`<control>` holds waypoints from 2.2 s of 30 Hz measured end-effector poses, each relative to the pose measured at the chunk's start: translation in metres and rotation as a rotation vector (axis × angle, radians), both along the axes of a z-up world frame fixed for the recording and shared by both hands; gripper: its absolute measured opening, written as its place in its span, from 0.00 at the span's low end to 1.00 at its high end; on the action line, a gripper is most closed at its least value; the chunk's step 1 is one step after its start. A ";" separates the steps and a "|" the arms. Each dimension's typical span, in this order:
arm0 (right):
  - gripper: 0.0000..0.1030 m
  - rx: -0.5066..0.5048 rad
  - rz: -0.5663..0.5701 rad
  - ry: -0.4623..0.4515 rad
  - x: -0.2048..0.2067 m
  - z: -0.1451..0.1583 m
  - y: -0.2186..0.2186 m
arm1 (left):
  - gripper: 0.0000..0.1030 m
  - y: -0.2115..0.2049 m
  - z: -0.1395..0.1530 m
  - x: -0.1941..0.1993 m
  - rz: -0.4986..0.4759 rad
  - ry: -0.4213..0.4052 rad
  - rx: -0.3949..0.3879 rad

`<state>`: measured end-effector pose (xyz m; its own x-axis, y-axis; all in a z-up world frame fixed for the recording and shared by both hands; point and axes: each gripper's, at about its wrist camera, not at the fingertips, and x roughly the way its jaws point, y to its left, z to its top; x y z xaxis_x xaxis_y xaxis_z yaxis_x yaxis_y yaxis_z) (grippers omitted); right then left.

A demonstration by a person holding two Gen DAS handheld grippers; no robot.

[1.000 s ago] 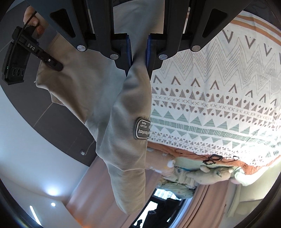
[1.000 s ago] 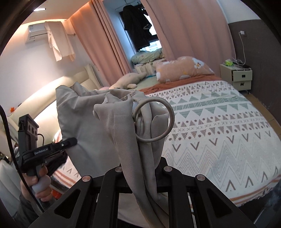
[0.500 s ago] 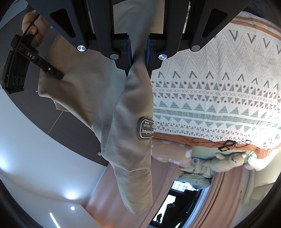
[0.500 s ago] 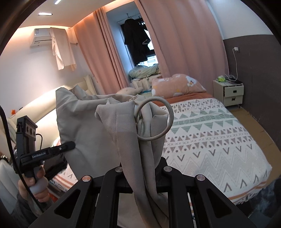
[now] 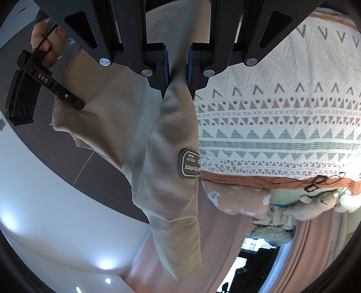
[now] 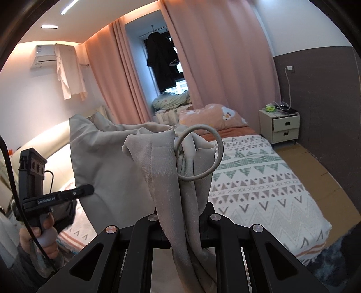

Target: Fold large clothes

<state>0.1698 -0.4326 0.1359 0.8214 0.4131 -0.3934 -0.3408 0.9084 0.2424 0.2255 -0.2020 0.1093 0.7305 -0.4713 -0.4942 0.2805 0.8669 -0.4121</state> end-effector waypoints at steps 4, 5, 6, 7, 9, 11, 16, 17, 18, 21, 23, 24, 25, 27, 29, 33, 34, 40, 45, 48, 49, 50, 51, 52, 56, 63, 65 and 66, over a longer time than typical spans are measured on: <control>0.13 0.007 -0.050 -0.008 0.015 0.004 -0.032 | 0.13 -0.032 0.001 0.025 -0.043 -0.013 0.012; 0.13 0.005 -0.062 -0.010 0.018 0.005 -0.039 | 0.13 -0.042 0.001 0.033 -0.055 -0.008 0.010; 0.13 0.001 -0.081 -0.015 0.022 0.005 -0.049 | 0.13 -0.051 0.002 0.041 -0.069 -0.004 0.010; 0.13 0.000 -0.095 -0.018 0.025 0.006 -0.056 | 0.13 -0.060 0.002 0.048 -0.083 -0.003 0.011; 0.13 0.002 -0.126 -0.015 0.032 0.005 -0.074 | 0.13 -0.077 0.002 0.059 -0.110 -0.002 0.007; 0.13 -0.001 -0.154 -0.005 0.039 0.004 -0.089 | 0.13 -0.095 -0.001 0.071 -0.137 0.006 0.003; 0.13 -0.018 -0.224 0.033 0.053 -0.003 -0.128 | 0.13 -0.136 -0.010 0.095 -0.200 0.021 -0.009; 0.13 -0.019 -0.237 0.044 0.056 -0.006 -0.136 | 0.13 -0.146 -0.014 0.101 -0.220 0.028 -0.011; 0.13 -0.024 -0.249 0.056 0.058 -0.009 -0.143 | 0.13 -0.155 -0.017 0.105 -0.238 0.037 -0.013; 0.13 -0.031 -0.276 0.099 0.071 -0.019 -0.162 | 0.13 -0.178 -0.031 0.120 -0.286 0.076 -0.016; 0.13 -0.035 -0.297 0.136 0.085 -0.029 -0.174 | 0.13 -0.193 -0.044 0.133 -0.306 0.109 -0.017; 0.13 -0.035 -0.304 0.153 0.093 -0.034 -0.180 | 0.13 -0.198 -0.050 0.140 -0.312 0.124 -0.015; 0.13 -0.035 -0.309 0.165 0.101 -0.038 -0.184 | 0.13 -0.204 -0.057 0.149 -0.316 0.137 -0.012; 0.13 -0.030 -0.319 0.197 0.121 -0.052 -0.194 | 0.13 -0.214 -0.071 0.165 -0.324 0.171 -0.006; 0.13 -0.026 -0.325 0.225 0.139 -0.064 -0.203 | 0.13 -0.224 -0.085 0.181 -0.328 0.200 0.004; 0.13 -0.033 -0.342 0.299 0.189 -0.092 -0.215 | 0.13 -0.232 -0.107 0.220 -0.324 0.239 0.011; 0.13 -0.033 -0.346 0.315 0.199 -0.099 -0.218 | 0.13 -0.234 -0.112 0.229 -0.322 0.245 0.020; 0.13 -0.057 -0.364 0.398 0.256 -0.134 -0.232 | 0.13 -0.239 -0.150 0.285 -0.309 0.298 0.040; 0.15 -0.072 -0.424 0.485 0.299 -0.168 -0.240 | 0.14 -0.238 -0.185 0.322 -0.288 0.358 0.052; 0.45 -0.174 -0.504 0.524 0.320 -0.187 -0.234 | 0.23 -0.237 -0.213 0.342 -0.239 0.434 0.099; 0.52 -0.208 -0.523 0.536 0.322 -0.191 -0.233 | 0.27 -0.235 -0.222 0.345 -0.228 0.468 0.107; 0.52 -0.243 -0.528 0.560 0.322 -0.196 -0.232 | 0.29 -0.233 -0.231 0.347 -0.228 0.497 0.102; 0.52 -0.248 -0.517 0.580 0.320 -0.199 -0.234 | 0.35 -0.228 -0.240 0.347 -0.235 0.527 0.079; 0.52 -0.240 -0.507 0.589 0.318 -0.201 -0.239 | 0.39 -0.225 -0.245 0.346 -0.243 0.542 0.058; 0.52 -0.213 -0.558 0.569 0.269 -0.197 -0.255 | 0.41 -0.220 -0.255 0.336 -0.245 0.529 0.085; 0.52 -0.035 -0.708 0.552 0.153 -0.211 -0.298 | 0.41 -0.223 -0.263 0.312 -0.292 0.553 0.078; 0.52 0.029 -0.739 0.573 0.132 -0.222 -0.307 | 0.42 -0.225 -0.267 0.308 -0.294 0.564 0.082; 0.52 0.059 -0.750 0.584 0.124 -0.228 -0.311 | 0.45 -0.227 -0.269 0.306 -0.297 0.562 0.087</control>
